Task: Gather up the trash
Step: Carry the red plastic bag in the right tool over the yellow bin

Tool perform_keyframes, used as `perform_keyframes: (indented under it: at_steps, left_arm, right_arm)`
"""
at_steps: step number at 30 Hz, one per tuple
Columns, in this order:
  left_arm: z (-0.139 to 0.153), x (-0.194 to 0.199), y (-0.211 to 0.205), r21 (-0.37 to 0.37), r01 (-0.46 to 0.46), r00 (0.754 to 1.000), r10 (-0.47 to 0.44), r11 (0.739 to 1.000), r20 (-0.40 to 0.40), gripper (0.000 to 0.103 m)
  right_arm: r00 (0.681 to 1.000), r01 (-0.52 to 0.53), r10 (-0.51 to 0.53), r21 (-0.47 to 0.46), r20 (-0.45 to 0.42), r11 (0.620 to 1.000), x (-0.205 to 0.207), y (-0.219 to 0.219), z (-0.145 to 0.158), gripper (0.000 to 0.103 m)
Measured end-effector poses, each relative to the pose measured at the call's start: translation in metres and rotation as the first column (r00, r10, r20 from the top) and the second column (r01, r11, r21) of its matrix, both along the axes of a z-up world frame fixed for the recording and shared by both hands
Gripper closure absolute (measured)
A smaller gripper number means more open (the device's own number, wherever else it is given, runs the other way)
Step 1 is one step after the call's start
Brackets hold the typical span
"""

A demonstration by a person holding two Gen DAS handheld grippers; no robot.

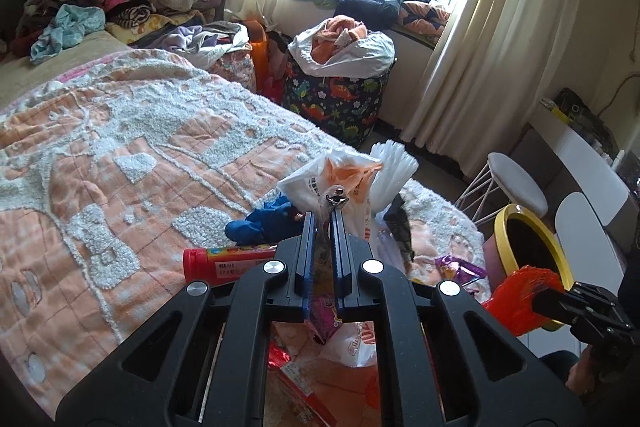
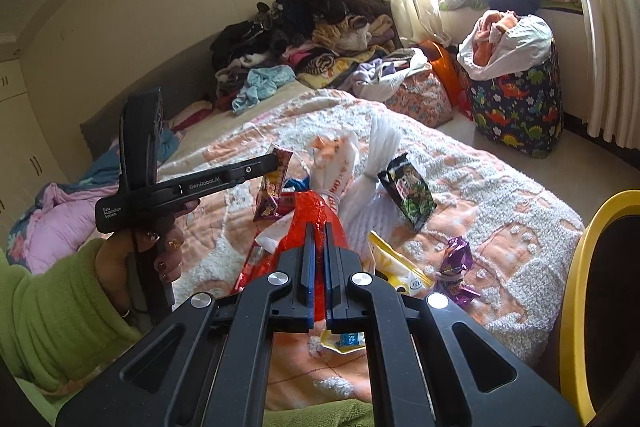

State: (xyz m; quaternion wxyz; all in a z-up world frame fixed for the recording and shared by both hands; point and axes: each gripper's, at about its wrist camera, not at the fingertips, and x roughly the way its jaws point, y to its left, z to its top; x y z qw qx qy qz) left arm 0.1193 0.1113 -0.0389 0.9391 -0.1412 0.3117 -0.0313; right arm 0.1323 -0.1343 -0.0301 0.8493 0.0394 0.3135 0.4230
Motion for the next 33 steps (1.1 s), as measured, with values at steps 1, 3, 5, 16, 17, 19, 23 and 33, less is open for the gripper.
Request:
perform_keyframes:
  at_steps: [1,3,5,16,17,19,23,33]
  left_arm:
    - [0.005,-0.001,-0.002,-0.006,0.007,1.0,-0.006,1.0,0.012,0.099]
    - [0.015,-0.003,-0.007,-0.008,0.018,0.999,-0.017,1.0,0.034,0.099]
    - [0.022,-0.005,-0.013,-0.014,0.034,0.998,-0.033,0.999,0.053,0.099]
    - [0.038,-0.01,-0.053,-0.012,0.111,0.99,-0.11,0.994,0.091,0.099]
    - [0.038,-0.01,-0.056,-0.013,0.118,0.989,-0.116,0.993,0.091,0.099]
    - [0.037,-0.011,-0.064,-0.012,0.131,0.987,-0.129,0.991,0.091,0.099]
    - [0.04,-0.012,-0.078,-0.013,0.152,0.984,-0.15,0.988,0.098,0.099]
    - [0.045,-0.011,-0.106,-0.011,0.201,0.974,-0.198,0.98,0.107,0.099]
  right_arm:
    - [1.0,0.003,-0.003,0.007,0.006,1.0,-0.001,-0.001,0.004,0.1]
    - [1.0,0.008,-0.009,0.024,0.018,1.0,-0.002,-0.005,0.01,0.1]
    - [0.999,0.018,-0.019,0.037,0.036,0.999,-0.004,-0.009,0.017,0.1]
    - [0.99,0.096,-0.104,0.076,0.097,0.992,-0.006,-0.046,0.04,0.1]
    - [0.988,0.105,-0.112,0.078,0.102,0.991,-0.007,-0.049,0.041,0.1]
    - [0.986,0.119,-0.128,0.082,0.107,0.989,-0.009,-0.053,0.043,0.1]
    - [0.981,0.148,-0.158,0.089,0.115,0.985,-0.01,-0.066,0.047,0.1]
    - [0.963,0.222,-0.236,0.112,0.131,0.969,-0.007,-0.099,0.053,0.1]
